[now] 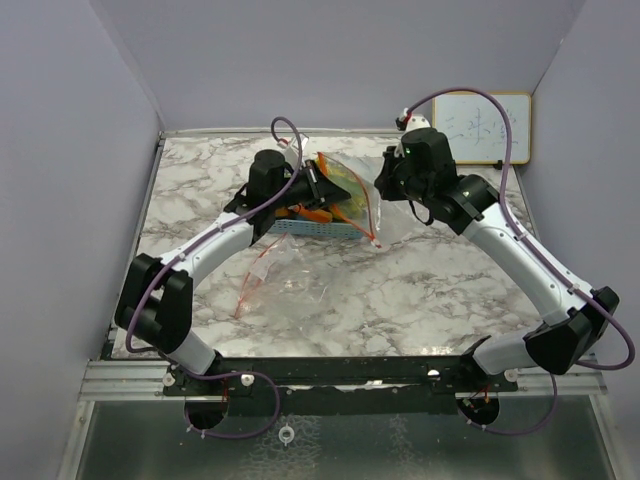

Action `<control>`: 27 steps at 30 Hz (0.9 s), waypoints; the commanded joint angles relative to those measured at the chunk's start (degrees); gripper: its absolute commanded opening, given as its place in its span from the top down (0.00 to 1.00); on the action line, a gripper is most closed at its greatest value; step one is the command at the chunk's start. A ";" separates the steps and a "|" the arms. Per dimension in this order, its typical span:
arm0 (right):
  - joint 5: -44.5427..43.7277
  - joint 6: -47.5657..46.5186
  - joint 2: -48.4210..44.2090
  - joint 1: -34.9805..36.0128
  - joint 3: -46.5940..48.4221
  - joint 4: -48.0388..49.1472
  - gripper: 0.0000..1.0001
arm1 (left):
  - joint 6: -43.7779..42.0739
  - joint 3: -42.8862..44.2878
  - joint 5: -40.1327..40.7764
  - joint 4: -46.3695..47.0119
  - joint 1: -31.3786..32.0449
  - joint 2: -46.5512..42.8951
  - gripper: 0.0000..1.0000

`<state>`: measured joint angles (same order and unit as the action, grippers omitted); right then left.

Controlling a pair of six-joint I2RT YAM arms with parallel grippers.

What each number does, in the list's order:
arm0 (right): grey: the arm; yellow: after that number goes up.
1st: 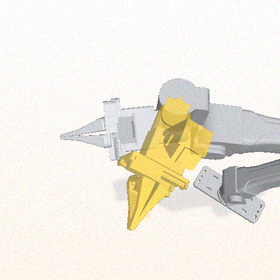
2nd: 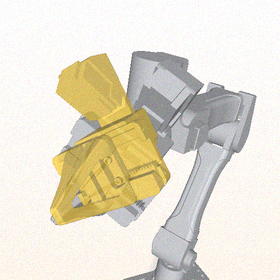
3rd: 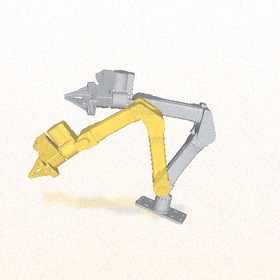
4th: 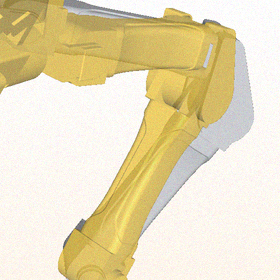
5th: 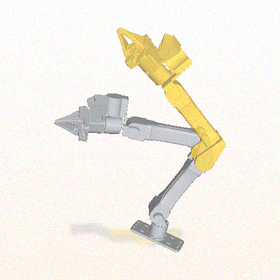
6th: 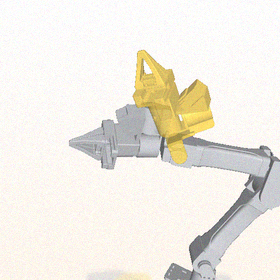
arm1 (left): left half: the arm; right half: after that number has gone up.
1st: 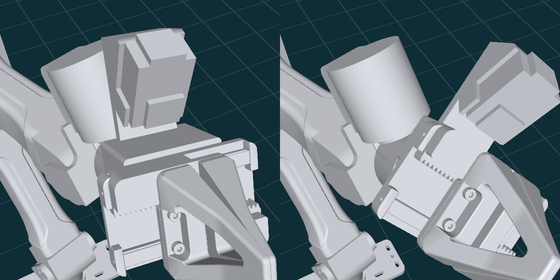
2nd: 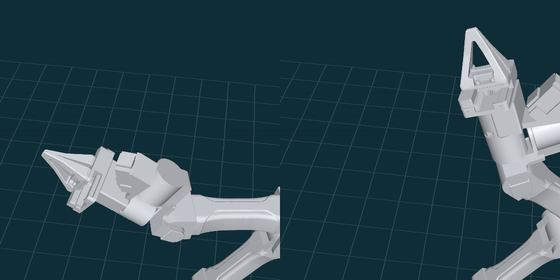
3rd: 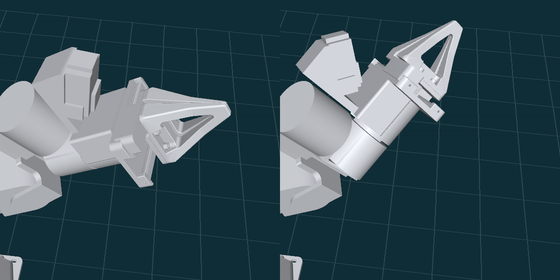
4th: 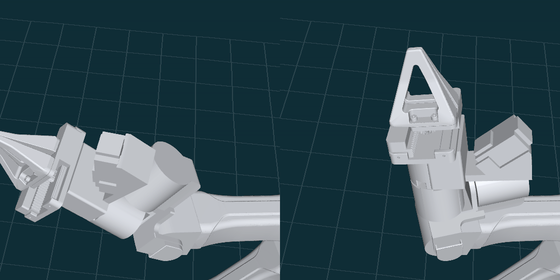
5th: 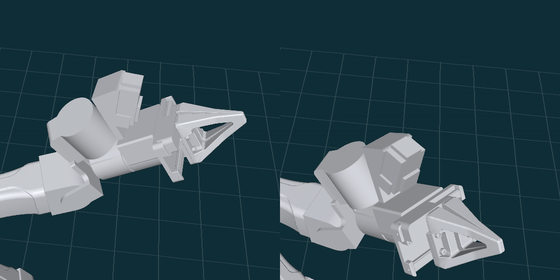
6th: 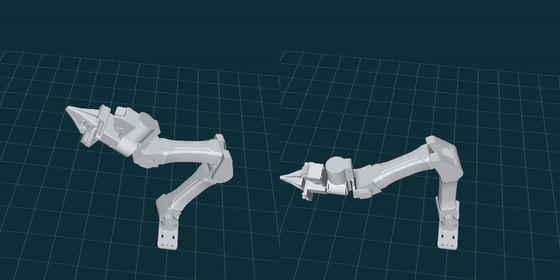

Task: Place the food in the zip-top bag and seal the zipper
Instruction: Open the zipper of the food storage bag.

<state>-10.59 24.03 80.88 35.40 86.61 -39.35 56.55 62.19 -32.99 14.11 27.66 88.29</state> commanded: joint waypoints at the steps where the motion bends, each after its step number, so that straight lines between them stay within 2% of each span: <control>1: -10.91 0.10 -2.31 -0.33 1.00 0.55 0.98 | -2.99 5.93 -1.21 -5.61 0.23 1.31 1.00; 4: -19.95 -2.52 -2.16 -1.32 1.72 -0.53 0.98 | -12.98 12.43 0.38 -21.07 -0.32 1.74 1.00; 7: -23.44 -3.93 -2.13 -3.87 1.37 -0.36 0.98 | -21.82 18.33 2.25 -34.39 -1.52 1.46 1.00; 11: -20.46 -5.27 -1.18 -5.35 0.79 0.96 0.98 | -30.48 23.44 9.19 -46.92 -1.90 1.34 1.00; 13: -12.34 -8.09 -0.78 -5.34 0.51 3.35 0.97 | -32.41 25.59 11.22 -49.95 -1.91 2.11 1.00; 15: -2.76 -10.77 -1.13 -5.34 -0.04 6.57 0.84 | -32.94 27.34 12.11 -51.33 -1.91 3.08 1.00; 17: 5.35 -12.86 -2.02 -5.34 -0.23 9.54 0.60 | -32.89 28.85 12.11 -51.69 -1.91 3.89 1.00; 20: 12.76 -14.27 -3.43 -5.34 0.64 12.45 0.33 | -32.42 31.20 11.97 -51.65 -1.90 4.93 1.00; 23: 15.08 -14.76 -3.85 -5.34 2.74 12.45 0.27 | -31.88 33.35 11.40 -51.56 -1.91 5.87 1.00; 27: 19.13 -14.42 -0.64 -5.29 8.86 9.10 0.26 | -31.00 36.50 10.15 -51.55 -1.91 7.57 1.00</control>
<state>0.36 10.85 79.33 30.09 89.25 -31.00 25.74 94.61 -22.81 -36.25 25.89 94.54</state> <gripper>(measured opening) 0.734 0.010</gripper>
